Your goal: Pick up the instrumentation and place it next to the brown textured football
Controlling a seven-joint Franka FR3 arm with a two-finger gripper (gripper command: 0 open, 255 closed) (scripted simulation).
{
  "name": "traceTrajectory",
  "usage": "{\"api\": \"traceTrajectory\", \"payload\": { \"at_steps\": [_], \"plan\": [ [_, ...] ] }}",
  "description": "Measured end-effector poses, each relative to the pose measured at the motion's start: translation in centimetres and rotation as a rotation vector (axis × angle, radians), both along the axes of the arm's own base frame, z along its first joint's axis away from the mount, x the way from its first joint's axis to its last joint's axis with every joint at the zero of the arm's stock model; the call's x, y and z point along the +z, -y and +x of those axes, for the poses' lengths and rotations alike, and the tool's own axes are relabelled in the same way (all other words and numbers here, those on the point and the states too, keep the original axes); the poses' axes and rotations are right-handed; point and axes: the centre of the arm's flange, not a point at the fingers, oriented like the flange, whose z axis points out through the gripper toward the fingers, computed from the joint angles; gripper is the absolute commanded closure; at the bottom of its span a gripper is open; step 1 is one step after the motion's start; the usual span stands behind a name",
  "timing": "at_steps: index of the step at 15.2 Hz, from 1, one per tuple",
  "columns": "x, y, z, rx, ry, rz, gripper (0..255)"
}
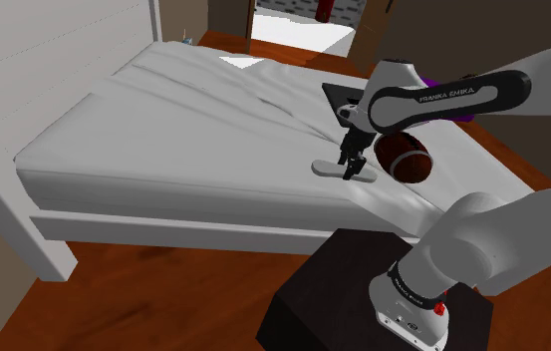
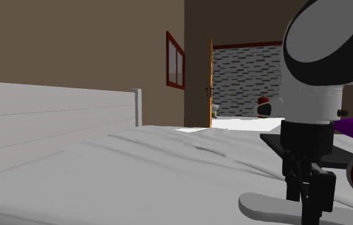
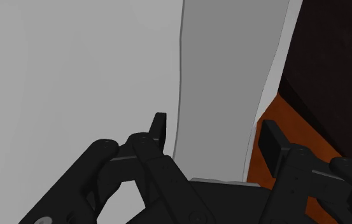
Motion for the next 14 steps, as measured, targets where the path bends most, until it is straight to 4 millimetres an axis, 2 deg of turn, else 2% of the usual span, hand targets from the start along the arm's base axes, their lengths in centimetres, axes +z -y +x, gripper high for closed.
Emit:
{"api": "traceTrajectory", "payload": {
  "at_steps": [5,11,12,14],
  "plan": [
    [-2.3,0.0,0.0,0.0,0.0,0.0,255],
    [-2.6,0.1,0.0,0.0,0.0,0.0,255],
    [-2.6,0.1,0.0,0.0,0.001,0.0,0],
    [-2.6,0.1,0.0,0.0,0.001,0.0,0]
  ]
}}
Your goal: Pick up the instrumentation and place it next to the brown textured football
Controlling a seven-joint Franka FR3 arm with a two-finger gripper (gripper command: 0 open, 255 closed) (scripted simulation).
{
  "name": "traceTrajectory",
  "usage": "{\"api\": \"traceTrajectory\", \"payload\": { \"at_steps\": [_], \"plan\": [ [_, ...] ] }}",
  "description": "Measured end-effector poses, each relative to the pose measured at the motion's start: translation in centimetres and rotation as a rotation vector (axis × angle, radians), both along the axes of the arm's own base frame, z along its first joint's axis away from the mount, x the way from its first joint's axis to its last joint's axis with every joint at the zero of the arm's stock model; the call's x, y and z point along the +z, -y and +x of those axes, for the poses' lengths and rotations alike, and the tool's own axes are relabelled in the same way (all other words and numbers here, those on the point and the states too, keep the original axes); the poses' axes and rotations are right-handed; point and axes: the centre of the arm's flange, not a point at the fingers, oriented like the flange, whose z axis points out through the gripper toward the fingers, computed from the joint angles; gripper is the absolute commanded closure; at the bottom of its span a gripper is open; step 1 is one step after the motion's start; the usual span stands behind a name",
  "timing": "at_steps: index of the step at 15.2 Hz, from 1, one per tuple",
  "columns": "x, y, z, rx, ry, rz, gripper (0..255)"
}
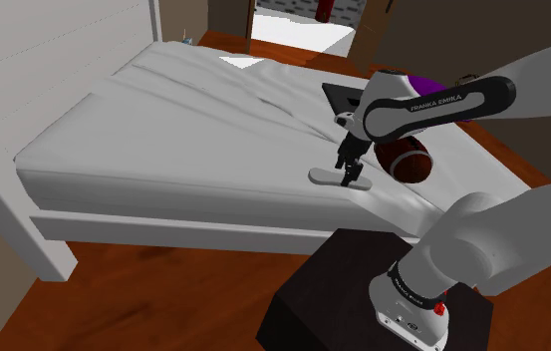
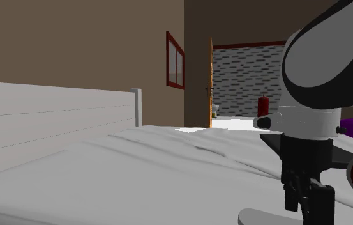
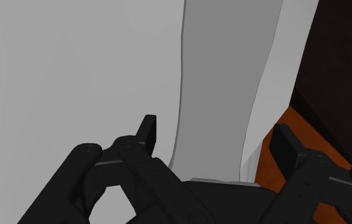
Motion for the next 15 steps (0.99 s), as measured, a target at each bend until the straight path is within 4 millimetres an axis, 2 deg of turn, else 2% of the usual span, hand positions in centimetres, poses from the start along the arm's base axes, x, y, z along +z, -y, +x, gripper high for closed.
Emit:
{"api": "traceTrajectory", "payload": {
  "at_steps": [4,9,15],
  "plan": [
    [0.0,0.0,0.0,0.0,0.0,0.0,0],
    [4.4,0.3,-0.2,0.0,0.002,-0.001,0],
    [5.0,0.1,0.0,0.0,0.0,0.0,0]
  ]
}}
